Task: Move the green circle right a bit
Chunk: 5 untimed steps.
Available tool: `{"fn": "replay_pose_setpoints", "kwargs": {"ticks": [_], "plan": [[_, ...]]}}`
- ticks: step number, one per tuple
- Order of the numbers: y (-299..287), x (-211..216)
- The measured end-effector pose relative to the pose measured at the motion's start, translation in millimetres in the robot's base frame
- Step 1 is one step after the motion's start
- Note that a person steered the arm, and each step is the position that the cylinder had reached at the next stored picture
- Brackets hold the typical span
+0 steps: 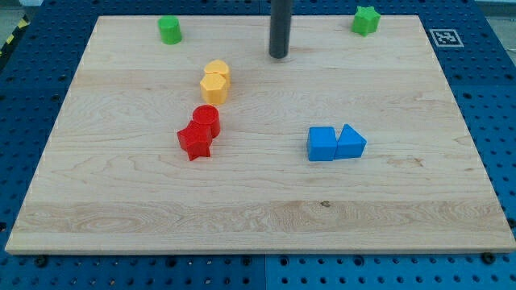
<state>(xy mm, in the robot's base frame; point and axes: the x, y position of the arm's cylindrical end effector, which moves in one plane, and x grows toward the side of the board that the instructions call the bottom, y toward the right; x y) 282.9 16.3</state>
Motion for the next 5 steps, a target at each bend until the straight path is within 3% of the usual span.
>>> {"fn": "replay_pose_setpoints", "kwargs": {"ticks": [3,5], "plan": [[-116,-91],[-171,-91]]}}
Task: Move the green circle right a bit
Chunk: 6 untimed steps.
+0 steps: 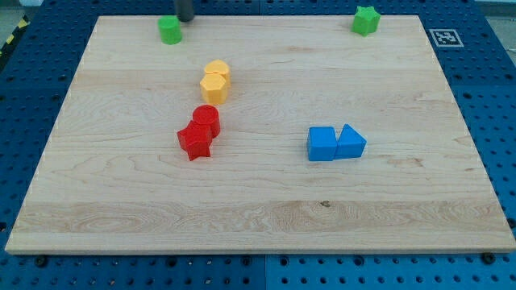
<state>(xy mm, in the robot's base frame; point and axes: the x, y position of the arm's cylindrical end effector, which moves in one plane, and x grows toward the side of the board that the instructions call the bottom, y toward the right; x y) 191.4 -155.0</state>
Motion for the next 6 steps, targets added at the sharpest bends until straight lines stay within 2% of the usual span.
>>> {"fn": "replay_pose_setpoints", "kwargs": {"ticks": [1,2,4,6], "plan": [[-44,0],[-49,24],[-17,44],[4,29]]}}
